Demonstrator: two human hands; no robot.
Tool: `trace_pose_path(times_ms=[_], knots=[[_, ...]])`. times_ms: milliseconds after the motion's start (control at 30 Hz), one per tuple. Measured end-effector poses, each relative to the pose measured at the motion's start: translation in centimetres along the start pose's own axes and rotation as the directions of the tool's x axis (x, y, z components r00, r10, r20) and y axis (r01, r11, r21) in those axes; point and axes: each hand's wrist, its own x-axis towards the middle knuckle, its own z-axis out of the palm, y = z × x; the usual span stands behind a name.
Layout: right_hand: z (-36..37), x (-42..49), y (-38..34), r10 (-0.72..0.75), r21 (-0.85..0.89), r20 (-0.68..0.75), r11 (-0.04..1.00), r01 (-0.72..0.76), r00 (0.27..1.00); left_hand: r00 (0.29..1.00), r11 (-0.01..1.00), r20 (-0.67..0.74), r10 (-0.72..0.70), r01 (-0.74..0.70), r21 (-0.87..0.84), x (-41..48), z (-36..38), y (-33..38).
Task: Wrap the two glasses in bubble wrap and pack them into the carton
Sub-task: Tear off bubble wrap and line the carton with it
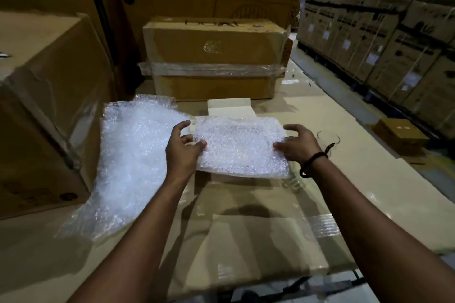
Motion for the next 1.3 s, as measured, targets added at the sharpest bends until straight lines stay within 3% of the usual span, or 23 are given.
trace_pose_path(times_ms=[167,300,367,467,533,633,733,833,1000,1067,1133,1233,1300], knots=[[1.6,4.5,-0.3,-0.289,-0.463,-0.066,0.857,0.227,0.955,0.984,0.921,0.054,0.170,-0.178,0.346,2.4,1.7,-0.3],[2.7,7.9,-0.6,-0.312,-0.644,0.026,0.722,0.254,0.950,0.949,0.659,0.162,0.272,-0.307,0.686,4.2,3.1,-0.7],[3.2,9.1,-0.5,-0.264,-0.722,0.079,0.650,0.238,0.961,0.933,0.512,0.264,0.244,-0.355,0.782,5.1,3.6,-0.8],[3.3,9.7,-0.9,-0.186,-0.841,0.213,0.465,0.277,0.959,0.929,0.391,0.343,0.141,-0.371,0.842,6.2,3.6,-0.9],[2.9,9.5,-1.6,-0.122,-0.890,0.296,0.325,0.320,0.947,0.922,0.397,0.351,0.165,-0.387,0.832,6.5,3.2,-1.0],[2.0,9.1,-3.0,-0.150,-0.909,0.400,0.058,0.412,0.904,0.864,0.411,0.445,0.237,-0.504,0.760,7.0,2.8,-0.8],[2.6,9.5,-3.5,-0.058,-0.826,0.563,-0.089,0.557,0.825,0.769,0.312,0.640,0.012,-0.611,0.728,7.5,3.6,-0.5],[3.9,10.5,-2.6,0.129,-0.766,0.607,-0.168,0.621,0.784,0.694,0.142,0.699,-0.175,-0.684,0.715,7.9,5.1,-0.5],[5.6,12.0,-0.4,0.198,-0.715,0.604,-0.295,0.634,0.772,0.646,-0.074,0.688,-0.332,-0.745,0.663,8.3,7.5,-1.4],[5.9,12.5,0.3,0.244,-0.708,0.579,-0.322,0.628,0.778,0.633,-0.085,0.678,-0.374,-0.752,0.654,8.4,8.1,-1.7],[5.9,12.6,0.4,0.225,-0.720,0.585,-0.298,0.626,0.780,0.642,-0.010,0.706,-0.298,-0.742,0.671,8.7,8.0,-1.5],[6.0,12.2,-0.1,0.008,-0.738,0.647,-0.241,0.630,0.762,0.679,0.034,0.727,-0.101,-0.728,0.684,9.2,7.5,-0.9],[6.9,11.9,0.0,-0.034,-0.720,0.678,-0.229,0.655,0.734,0.677,-0.007,0.726,-0.119,-0.732,0.682,9.0,8.0,-1.2]])
